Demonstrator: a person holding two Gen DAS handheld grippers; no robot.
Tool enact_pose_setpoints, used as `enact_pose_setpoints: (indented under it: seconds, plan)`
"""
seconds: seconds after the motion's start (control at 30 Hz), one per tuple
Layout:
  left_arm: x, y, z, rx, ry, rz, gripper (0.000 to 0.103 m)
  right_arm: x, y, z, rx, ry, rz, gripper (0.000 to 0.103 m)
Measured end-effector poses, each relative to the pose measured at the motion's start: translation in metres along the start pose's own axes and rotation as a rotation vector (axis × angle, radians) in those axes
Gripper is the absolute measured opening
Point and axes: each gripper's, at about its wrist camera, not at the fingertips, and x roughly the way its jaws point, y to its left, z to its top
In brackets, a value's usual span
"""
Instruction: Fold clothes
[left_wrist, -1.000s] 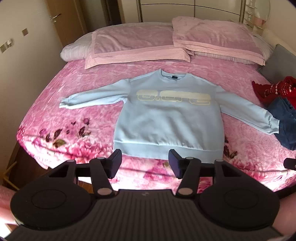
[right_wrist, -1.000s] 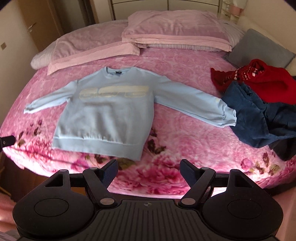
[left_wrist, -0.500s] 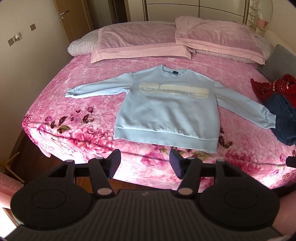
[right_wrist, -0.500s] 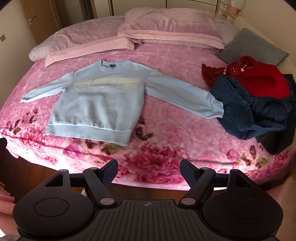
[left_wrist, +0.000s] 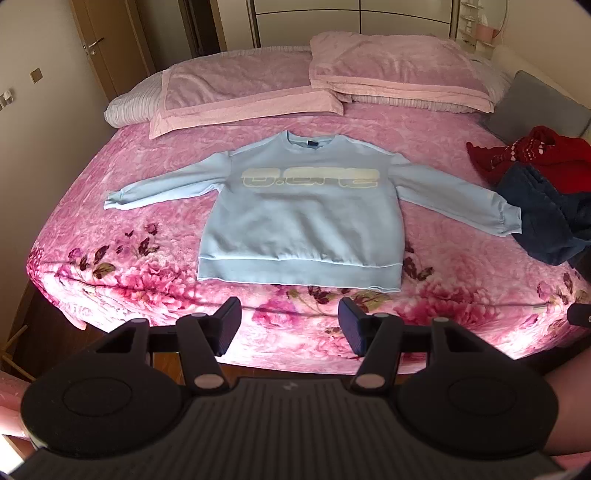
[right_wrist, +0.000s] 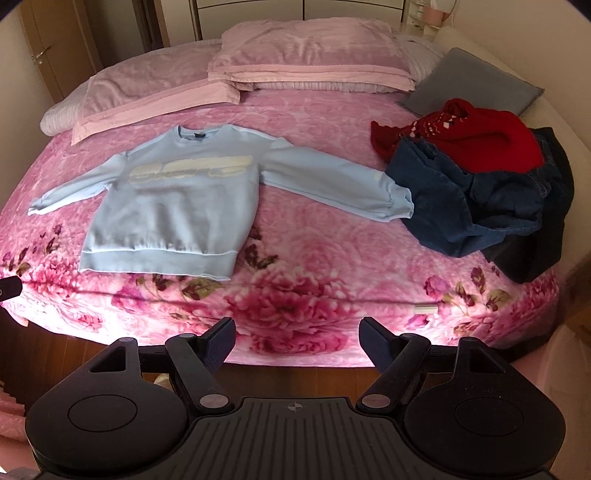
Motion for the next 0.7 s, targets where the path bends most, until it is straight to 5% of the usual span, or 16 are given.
enact_pose_setpoints:
  seconds: [0.7]
  plan:
    - [-0.015, 0.043, -0.015, -0.122, -0.007, 0.119, 0.054, 0.01, 0.045, 0.01, -0.136, -0.005, 0.113, 0.077]
